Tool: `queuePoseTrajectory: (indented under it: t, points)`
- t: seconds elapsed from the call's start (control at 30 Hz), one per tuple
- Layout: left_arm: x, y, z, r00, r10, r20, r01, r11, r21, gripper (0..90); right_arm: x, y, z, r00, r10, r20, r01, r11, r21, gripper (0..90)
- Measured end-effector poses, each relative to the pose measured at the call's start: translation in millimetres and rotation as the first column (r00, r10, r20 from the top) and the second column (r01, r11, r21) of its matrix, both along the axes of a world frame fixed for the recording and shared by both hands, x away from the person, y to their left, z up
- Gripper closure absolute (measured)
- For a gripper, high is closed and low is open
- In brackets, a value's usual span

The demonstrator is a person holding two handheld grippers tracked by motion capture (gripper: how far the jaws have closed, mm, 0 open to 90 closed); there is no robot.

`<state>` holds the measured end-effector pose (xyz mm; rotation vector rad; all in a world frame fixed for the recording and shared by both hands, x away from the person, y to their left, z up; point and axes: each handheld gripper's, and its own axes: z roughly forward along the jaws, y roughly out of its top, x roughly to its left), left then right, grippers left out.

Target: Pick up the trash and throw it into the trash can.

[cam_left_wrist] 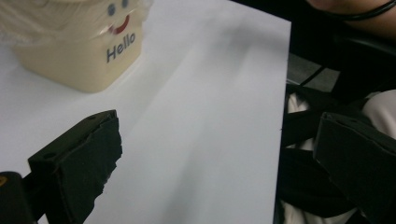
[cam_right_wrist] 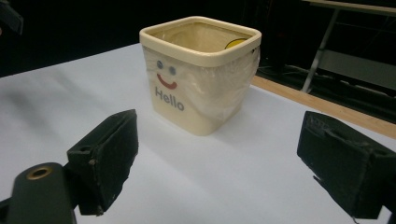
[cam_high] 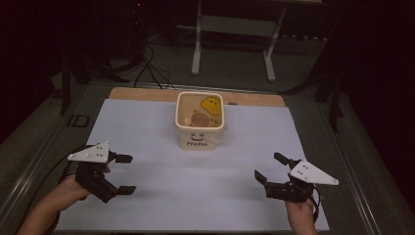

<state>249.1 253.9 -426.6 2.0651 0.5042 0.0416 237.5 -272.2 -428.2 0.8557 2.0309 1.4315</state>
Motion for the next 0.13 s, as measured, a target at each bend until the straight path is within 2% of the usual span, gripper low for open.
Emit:
queuePoseTrajectory:
  t: [0.13]
  points:
    - [-0.9,2.7,-3.2,0.9999,0.009,-0.007,-0.009,0.9999,-0.009,1.9,0.0,-0.1,-0.1,1.0,0.001,-0.001,-0.001,1.0,-0.001,12.5]
